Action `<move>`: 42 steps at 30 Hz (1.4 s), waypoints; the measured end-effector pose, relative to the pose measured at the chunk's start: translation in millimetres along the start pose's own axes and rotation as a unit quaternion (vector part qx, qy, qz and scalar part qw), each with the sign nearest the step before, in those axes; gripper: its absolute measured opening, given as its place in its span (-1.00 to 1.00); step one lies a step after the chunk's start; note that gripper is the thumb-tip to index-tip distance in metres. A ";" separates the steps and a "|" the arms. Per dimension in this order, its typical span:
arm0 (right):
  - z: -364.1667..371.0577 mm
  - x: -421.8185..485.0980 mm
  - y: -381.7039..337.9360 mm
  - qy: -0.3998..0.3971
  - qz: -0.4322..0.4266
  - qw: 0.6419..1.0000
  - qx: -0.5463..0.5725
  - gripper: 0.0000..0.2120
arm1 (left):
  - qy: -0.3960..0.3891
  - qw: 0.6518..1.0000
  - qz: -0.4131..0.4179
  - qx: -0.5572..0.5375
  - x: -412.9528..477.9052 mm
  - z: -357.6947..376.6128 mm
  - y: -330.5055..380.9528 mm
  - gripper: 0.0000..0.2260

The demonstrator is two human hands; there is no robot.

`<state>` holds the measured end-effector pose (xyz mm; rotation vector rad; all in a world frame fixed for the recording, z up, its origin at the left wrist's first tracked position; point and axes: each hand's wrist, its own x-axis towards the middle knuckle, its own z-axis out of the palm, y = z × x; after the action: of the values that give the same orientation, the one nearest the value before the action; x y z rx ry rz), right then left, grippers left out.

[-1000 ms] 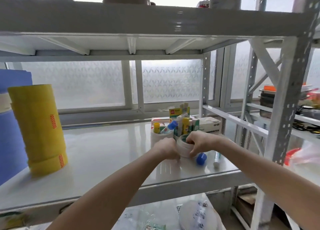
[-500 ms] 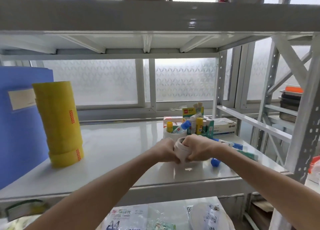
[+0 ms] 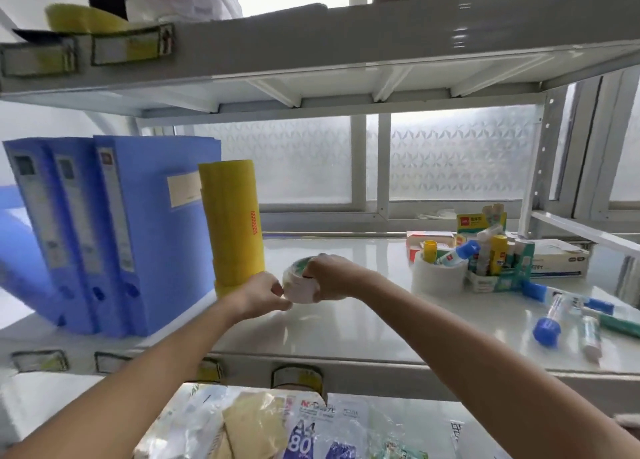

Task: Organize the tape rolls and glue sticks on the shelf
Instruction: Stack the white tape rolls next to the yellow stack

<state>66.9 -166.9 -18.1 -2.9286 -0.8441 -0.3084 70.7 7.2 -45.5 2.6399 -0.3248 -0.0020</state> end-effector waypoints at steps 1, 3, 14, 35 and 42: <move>5.8 5.0 -0.5 -0.008 0.003 1.000 -0.001 -0.76 | -0.007 1.000 -0.003 0.001 -0.2 1.7 -4.1 -0.84; 17.0 11.1 0.4 -0.028 0.000 1.000 0.008 -0.78 | -0.014 1.000 -0.005 0.010 0.0 6.4 -9.2 -0.84; -8.5 -19.7 45.0 0.024 0.019 0.989 0.148 -0.65 | -0.014 0.970 0.011 0.242 -21.8 -3.2 67.9 -0.67; -2.6 -121.8 176.5 0.038 0.235 0.971 0.023 -0.49 | -0.097 0.972 0.210 0.050 108.1 44.0 258.1 -0.56; 4.8 -114.4 185.4 0.083 0.245 0.966 0.021 -0.54 | -0.143 0.960 0.216 0.106 123.5 72.1 271.5 -0.62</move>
<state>71.9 -382.3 -50.8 -2.8907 -0.0896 -0.4764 124.6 -287.2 22.3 2.7178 -1.0467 -0.2193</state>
